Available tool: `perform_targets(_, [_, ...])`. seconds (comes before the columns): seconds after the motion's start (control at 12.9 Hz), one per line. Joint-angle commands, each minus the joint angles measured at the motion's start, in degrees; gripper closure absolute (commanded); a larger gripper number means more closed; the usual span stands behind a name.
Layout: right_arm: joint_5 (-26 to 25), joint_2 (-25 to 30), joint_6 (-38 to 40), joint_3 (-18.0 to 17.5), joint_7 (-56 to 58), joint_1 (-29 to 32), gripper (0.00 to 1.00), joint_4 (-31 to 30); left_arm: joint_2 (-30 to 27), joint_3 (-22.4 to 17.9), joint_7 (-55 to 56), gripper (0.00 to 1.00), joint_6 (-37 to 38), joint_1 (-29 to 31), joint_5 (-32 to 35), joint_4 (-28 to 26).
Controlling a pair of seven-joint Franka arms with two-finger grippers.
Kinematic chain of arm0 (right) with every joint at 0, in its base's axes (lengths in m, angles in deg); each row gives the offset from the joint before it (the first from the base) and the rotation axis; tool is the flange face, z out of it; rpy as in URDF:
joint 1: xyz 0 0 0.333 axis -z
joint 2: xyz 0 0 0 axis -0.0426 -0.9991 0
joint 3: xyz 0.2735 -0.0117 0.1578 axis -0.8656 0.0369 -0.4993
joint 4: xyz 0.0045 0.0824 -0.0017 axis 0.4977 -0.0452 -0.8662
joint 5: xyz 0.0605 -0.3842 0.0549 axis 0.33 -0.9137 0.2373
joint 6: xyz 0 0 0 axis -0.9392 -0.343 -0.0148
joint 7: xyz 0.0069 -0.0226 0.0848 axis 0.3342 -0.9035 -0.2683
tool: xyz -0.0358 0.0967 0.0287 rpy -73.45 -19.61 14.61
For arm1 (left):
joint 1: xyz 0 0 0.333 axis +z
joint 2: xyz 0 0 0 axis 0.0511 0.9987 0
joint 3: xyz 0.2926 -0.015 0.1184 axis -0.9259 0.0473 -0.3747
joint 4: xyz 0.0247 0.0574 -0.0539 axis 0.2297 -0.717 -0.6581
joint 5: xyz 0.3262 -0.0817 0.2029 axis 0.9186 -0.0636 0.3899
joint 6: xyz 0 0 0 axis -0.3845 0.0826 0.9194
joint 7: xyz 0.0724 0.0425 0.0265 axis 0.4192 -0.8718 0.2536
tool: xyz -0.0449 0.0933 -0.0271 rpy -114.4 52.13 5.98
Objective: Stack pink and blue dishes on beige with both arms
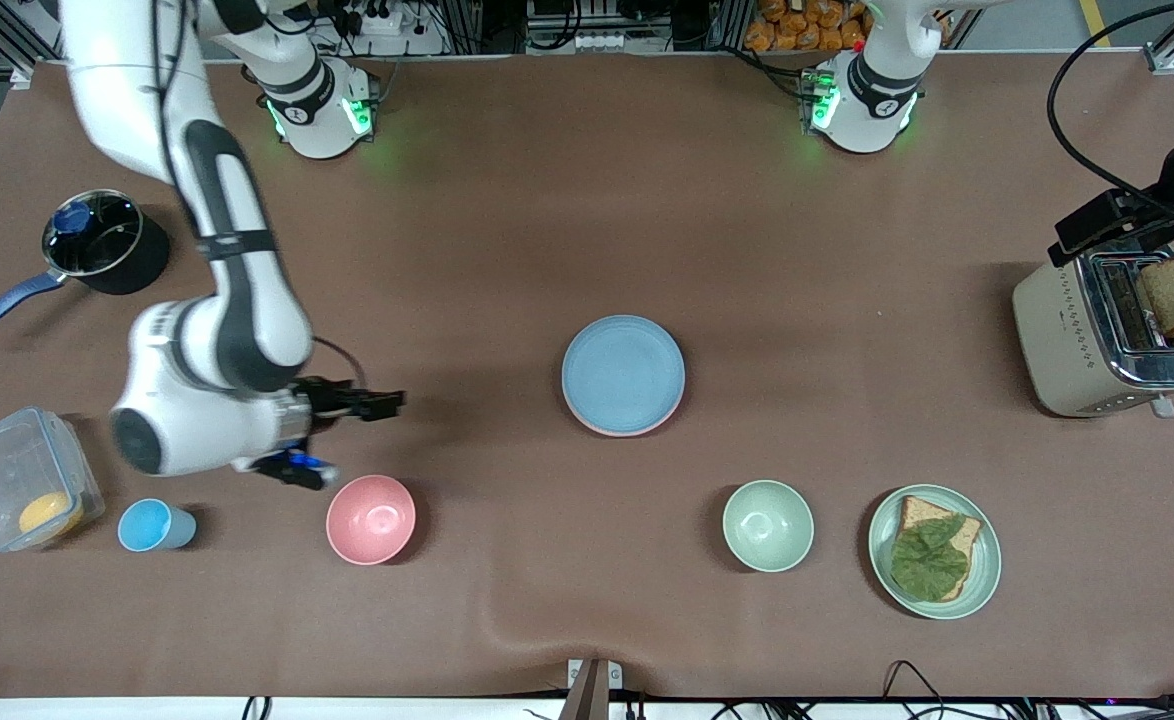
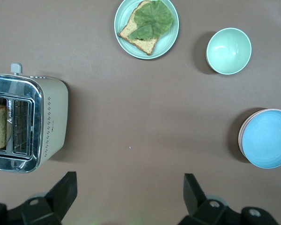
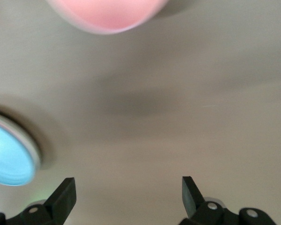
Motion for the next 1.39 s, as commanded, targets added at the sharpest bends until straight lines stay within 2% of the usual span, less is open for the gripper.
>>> perform_targets(0.0, [-7.8,3.3,1.1,0.0,6.0,4.9,0.0,-1.2,-0.9,0.3,0.3,0.0,0.9,0.2,1.2,-0.4])
perform_targets(0.15, [-12.9,5.4,1.1,0.0,9.7,8.4,0.0,-1.2,-0.9,0.5,0.4,0.0,0.8,0.1,1.2,-0.4])
perform_targets(0.39, [-20.8,11.0,1.9,-0.4,10.1,8.4,0.0,-1.4,-0.5,0.6,0.1,0.0,0.8,0.1,1.3,0.1])
perform_targets(0.46, [-22.3,13.9,3.2,-1.6,9.8,9.2,0.0,-1.9,0.0,0.6,-0.1,0.0,0.8,0.0,1.3,0.3])
perform_targets(0.7, [-23.4,21.6,5.8,-6.1,9.6,14.4,0.0,-4.0,0.1,0.6,-0.4,0.0,0.8,0.0,1.3,0.3])
perform_targets(0.93, [-24.2,27.1,10.7,-7.7,8.5,15.1,0.0,-4.1,0.1,0.6,-0.6,0.0,0.8,0.1,1.4,0.3])
perform_targets(1.08, [-24.5,29.6,13.2,-8.5,8.1,15.4,0.0,-4.1,0.1,0.6,-0.7,0.0,0.8,0.1,1.4,0.3])
perform_targets(1.31, [-24.6,30.9,12.8,-9.3,6.4,15.0,0.0,-3.9,0.1,0.5,-0.7,0.0,0.8,0.2,1.4,0.3])
